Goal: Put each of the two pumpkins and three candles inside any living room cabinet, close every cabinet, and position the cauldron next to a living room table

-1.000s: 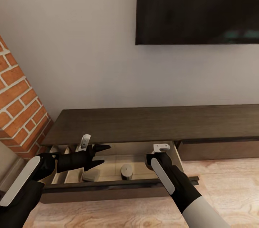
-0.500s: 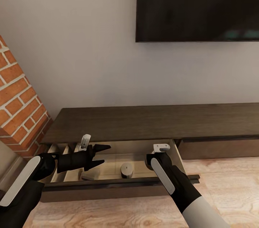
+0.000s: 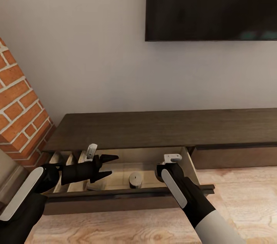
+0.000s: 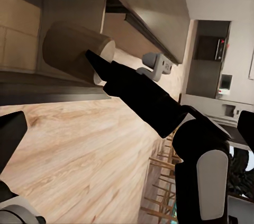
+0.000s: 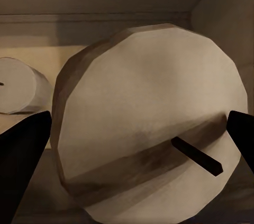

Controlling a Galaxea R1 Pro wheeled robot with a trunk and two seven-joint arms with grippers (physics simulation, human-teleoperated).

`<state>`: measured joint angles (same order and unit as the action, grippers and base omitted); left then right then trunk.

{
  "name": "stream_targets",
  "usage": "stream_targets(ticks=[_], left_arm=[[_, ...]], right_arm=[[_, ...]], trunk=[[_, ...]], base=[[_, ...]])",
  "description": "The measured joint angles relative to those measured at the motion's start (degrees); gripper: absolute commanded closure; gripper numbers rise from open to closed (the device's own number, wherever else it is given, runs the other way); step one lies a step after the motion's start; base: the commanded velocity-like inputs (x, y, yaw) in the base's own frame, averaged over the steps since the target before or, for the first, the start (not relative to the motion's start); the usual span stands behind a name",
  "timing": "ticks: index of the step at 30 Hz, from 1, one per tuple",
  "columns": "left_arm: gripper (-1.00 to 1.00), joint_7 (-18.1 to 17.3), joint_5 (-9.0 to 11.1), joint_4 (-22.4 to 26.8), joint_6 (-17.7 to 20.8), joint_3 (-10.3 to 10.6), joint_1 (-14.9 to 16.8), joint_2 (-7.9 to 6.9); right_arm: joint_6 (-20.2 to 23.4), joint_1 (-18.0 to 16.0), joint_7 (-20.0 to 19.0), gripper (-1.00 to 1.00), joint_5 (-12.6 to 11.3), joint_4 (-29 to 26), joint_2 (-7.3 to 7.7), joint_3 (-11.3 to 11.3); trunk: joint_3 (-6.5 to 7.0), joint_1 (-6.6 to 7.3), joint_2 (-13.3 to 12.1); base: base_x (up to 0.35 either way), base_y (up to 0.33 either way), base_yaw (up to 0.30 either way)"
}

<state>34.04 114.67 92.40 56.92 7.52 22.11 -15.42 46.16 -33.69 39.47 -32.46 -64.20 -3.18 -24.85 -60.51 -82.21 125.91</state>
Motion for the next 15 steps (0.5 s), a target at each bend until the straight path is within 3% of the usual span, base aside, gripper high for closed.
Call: stream_targets(ticks=[10,15], left_arm=[[-1.00,0.00,0.00,0.02,0.00,0.23,0.00,0.07],[-1.00,0.00,0.04,0.03,-0.01,0.18,0.00,0.07]], right_arm=[[0.00,0.00,0.00,1.00,-0.01,0.08,0.00,0.00],[-0.10,-0.01,0.00,1.00,0.05,0.08,0.00,0.00]], trunk=[[-1.80,-2.20,4.01],[-1.80,-2.20,4.03]], base=[[0.000,0.000,0.000],[0.000,0.000,0.000]])
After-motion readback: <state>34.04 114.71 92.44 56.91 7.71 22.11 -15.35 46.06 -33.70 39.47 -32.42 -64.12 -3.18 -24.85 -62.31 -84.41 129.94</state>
